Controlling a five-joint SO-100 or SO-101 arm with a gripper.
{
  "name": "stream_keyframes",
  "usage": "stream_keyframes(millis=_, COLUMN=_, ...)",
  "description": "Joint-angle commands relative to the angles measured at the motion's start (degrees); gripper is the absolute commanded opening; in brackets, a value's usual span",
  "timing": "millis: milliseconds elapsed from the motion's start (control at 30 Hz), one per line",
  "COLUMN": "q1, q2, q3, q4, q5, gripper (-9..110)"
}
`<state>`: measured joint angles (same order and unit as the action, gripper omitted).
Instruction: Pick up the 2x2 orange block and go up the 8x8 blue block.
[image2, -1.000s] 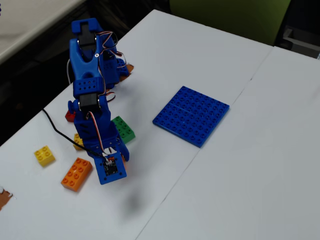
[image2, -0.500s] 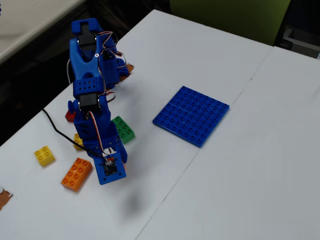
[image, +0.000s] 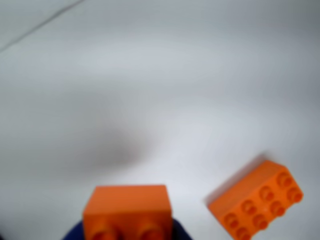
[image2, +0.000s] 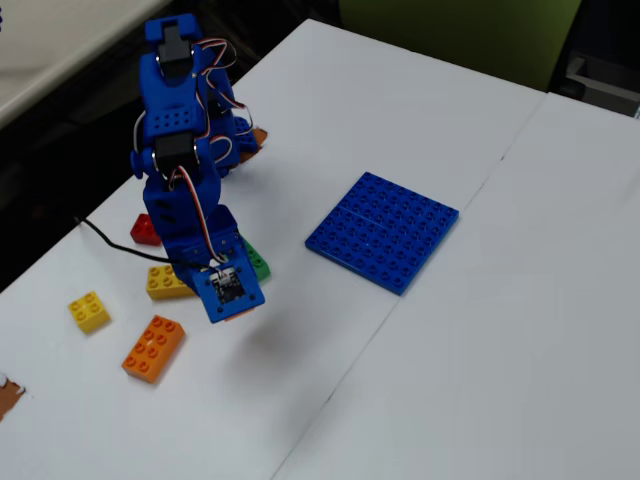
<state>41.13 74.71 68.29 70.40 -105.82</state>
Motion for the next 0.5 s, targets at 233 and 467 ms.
stream_keyframes(millis=233, q1=-8.79, q2=13.45, q3=-3.52, q4=6.77, q5=-1.05, gripper=0)
stream_keyframes(millis=467, q1=-15.56, q2=16.26, q3=-5.71, q4=8.96, q5=0.35, gripper=0)
